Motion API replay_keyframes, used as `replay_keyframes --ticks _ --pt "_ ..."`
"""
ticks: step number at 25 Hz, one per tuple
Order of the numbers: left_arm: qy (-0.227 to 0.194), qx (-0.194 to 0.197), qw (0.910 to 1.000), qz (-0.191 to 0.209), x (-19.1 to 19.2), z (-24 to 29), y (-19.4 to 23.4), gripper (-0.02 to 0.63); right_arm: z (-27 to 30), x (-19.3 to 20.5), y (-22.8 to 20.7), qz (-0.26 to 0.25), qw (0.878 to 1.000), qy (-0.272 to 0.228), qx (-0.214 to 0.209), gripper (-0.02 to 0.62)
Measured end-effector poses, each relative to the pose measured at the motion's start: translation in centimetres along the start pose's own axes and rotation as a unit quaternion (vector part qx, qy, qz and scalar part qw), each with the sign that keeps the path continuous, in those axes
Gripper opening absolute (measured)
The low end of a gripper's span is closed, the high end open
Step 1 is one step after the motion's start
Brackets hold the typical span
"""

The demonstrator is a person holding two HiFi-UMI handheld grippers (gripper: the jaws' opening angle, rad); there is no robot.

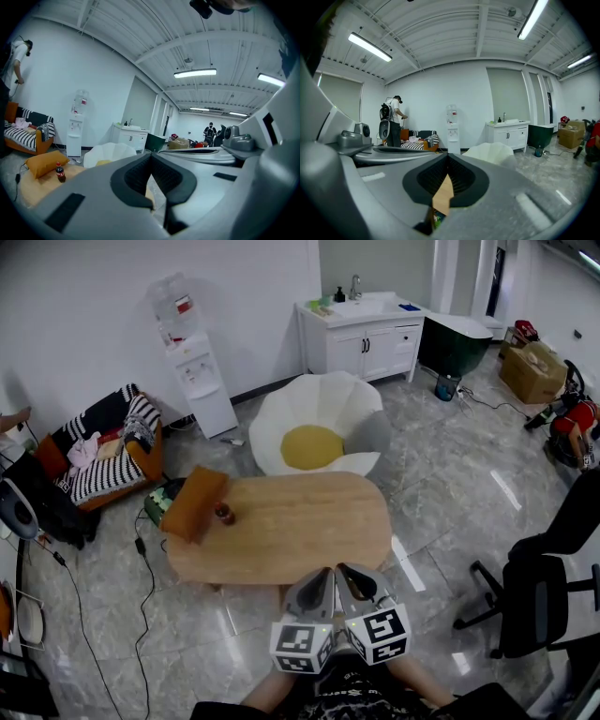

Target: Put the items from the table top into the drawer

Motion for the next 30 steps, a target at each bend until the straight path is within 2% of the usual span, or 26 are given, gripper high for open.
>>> replay_keyframes --ticks 30 --pt "0.004 0.012 0.9999 0.005 1.2 -0.9 -1.3 0.009 -1.9 1.3 0.3 0.006 1.0 -0.003 0.009 0.002"
Point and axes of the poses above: the fingertips, and each gripper's own axes: z forward along the fingers, y to its left, x out of its underside, the point moved 9 cm from there along -z, backward along the fingers, and after that the axes turned 4 degrees about x, right-handed, at the moved point
